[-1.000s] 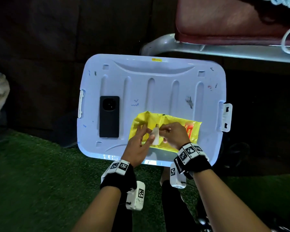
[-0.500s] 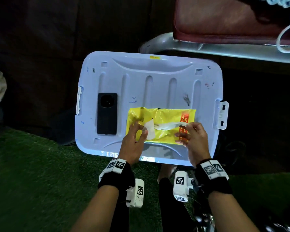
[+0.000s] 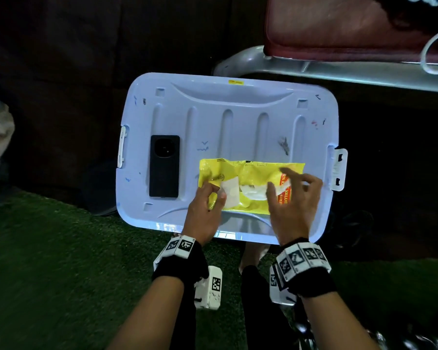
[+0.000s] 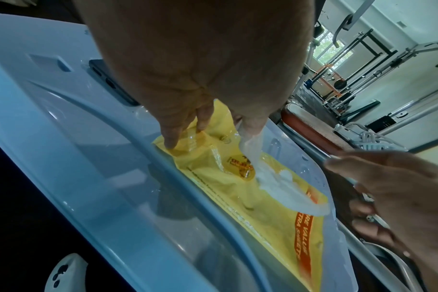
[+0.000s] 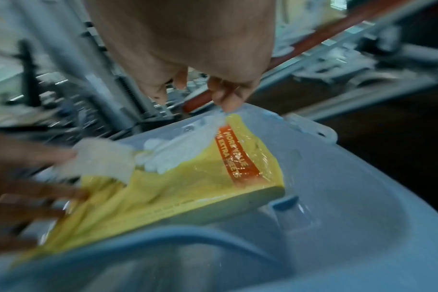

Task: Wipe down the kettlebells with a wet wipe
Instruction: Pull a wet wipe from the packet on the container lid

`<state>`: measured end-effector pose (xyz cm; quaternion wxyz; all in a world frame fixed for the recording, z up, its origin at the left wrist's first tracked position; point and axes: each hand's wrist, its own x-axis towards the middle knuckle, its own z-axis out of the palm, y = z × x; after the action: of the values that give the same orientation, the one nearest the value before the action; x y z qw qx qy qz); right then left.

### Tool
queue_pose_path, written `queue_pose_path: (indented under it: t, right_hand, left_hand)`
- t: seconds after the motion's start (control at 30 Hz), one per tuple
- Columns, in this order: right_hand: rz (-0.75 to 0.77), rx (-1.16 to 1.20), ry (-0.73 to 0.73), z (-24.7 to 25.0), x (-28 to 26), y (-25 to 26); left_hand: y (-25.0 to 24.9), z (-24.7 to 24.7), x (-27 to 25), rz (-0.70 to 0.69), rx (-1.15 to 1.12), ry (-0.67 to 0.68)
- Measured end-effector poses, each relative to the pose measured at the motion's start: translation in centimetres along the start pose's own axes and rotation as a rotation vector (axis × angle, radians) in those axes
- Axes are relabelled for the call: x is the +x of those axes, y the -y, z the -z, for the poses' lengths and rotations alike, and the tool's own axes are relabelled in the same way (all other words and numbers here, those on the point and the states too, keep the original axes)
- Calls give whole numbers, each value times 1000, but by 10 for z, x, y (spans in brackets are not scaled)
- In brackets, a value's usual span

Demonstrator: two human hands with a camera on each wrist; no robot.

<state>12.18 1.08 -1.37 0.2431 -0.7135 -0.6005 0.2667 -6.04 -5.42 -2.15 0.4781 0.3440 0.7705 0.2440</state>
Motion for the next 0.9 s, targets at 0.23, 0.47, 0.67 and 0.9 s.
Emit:
queue_pose_path:
  t: [0.23, 0.47, 0.67, 0.9]
  right_hand:
    - [223, -137, 406, -16, 3, -14]
    - [-91, 337, 343, 15, 16, -11]
    - [-460, 1049, 219, 64, 29, 1]
    - [-499, 676, 188, 40, 19, -27]
  left_hand:
    - [-7, 1, 1, 56, 31, 25]
    - [-11, -1, 0, 93, 20, 19]
    - [-17, -1, -2, 121, 8, 2]
    - [-20, -4, -1, 63, 110, -4]
